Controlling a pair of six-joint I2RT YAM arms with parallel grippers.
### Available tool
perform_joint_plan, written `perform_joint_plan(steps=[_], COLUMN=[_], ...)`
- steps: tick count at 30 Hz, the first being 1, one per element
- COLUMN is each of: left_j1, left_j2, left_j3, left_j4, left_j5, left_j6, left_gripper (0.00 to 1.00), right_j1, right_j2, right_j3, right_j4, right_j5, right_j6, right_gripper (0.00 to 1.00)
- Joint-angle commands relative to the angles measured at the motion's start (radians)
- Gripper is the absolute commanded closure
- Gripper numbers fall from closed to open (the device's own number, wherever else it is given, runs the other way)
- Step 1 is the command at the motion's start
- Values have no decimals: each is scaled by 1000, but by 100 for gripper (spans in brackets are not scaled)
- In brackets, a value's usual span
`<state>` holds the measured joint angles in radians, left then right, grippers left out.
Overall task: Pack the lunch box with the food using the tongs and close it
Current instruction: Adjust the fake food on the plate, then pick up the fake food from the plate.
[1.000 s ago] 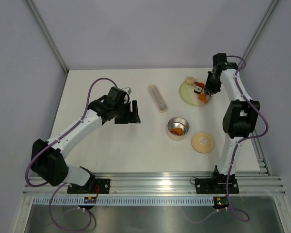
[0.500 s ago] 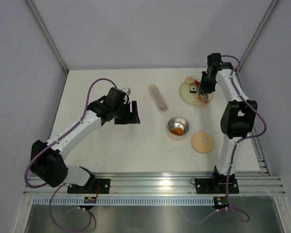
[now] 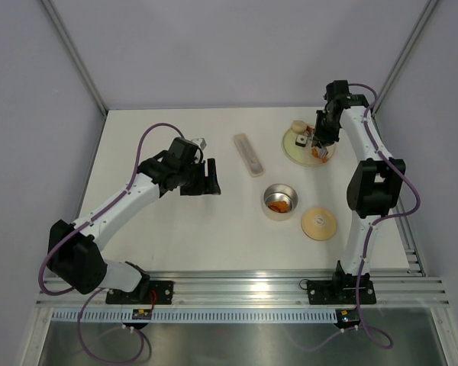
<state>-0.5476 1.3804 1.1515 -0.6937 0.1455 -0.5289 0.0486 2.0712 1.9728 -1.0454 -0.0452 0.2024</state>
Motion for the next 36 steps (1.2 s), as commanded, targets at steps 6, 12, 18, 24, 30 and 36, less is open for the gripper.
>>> perform_joint_plan(steps=[6,12,18,24,30,36], left_j1=[5,6,5,5,5,5], left_j2=[-17,-20,-14,-6,8,20], left_j3=[19,16,14,20,27,30], left_j4=[23,20,20,19,20,20], left_j5=[-1,-7,-7,-7,-4,-4], left_j6=[0,4,7,7,9,9], left_gripper=[29,29,29,29,29,29], right_j1=[11,-6,-26,-41,-41,-41], right_j2=[-39,16,55,69,95,127], right_j3=[130,192,204,186,181,199], right_j4=[-21,-61,-74,-64,-57,-62], right_j5=[91,133,119,97,77,56], right_j6=[-34,-46,-64,-81,-98,-112], right_gripper=[67,55,51,49,47,46])
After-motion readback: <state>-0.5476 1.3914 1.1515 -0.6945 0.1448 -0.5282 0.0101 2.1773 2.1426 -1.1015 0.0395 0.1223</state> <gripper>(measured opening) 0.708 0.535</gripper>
